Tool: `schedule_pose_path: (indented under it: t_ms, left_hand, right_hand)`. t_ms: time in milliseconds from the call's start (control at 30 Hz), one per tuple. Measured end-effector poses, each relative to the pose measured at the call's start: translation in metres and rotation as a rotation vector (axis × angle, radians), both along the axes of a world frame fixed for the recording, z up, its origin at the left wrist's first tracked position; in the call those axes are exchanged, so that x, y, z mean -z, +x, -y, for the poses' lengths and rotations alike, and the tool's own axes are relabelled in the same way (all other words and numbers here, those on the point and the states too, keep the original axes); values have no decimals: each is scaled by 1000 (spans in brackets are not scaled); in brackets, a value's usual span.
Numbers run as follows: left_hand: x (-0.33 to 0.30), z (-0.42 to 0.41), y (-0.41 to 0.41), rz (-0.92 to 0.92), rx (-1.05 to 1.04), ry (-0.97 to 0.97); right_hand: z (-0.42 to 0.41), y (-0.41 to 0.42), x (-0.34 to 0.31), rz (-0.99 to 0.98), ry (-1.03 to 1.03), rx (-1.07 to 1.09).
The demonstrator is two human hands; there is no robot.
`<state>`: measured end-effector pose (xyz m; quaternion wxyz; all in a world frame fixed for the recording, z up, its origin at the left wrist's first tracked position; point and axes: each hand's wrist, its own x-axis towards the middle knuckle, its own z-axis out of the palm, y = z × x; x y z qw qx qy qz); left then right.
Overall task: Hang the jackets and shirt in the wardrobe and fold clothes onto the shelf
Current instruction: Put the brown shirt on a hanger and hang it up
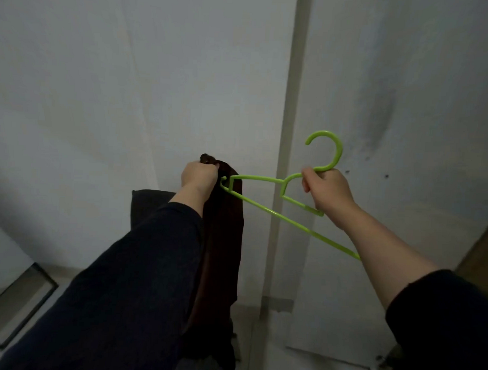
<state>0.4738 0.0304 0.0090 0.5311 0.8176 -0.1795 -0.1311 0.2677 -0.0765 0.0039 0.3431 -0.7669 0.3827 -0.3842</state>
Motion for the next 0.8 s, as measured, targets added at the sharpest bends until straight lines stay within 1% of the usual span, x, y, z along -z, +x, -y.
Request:
schedule_pose_path:
  t_ms: [67,167,233,400,600,800]
  left_hand:
    - [-10,12,-21,72,87,-21]
    - [-24,30,-53,240,193,47]
    - [-29,40,-73,305,225,83]
    - [-27,65,-122,291,335,101]
    - [-21,91,-176,288,444,95]
    - [-41,110,-238,451,669,47]
  right_hand:
    - [2,-25,-8,-2,-5,27]
    - [7,-66,-24,16,-21,89]
    - [10,-94,-34,9,-37,128]
    - [11,-160,-51,-5,-35,198]
    - [11,-227,-64,18,56,242]
    - [8,-247,-55,-30,16,356]
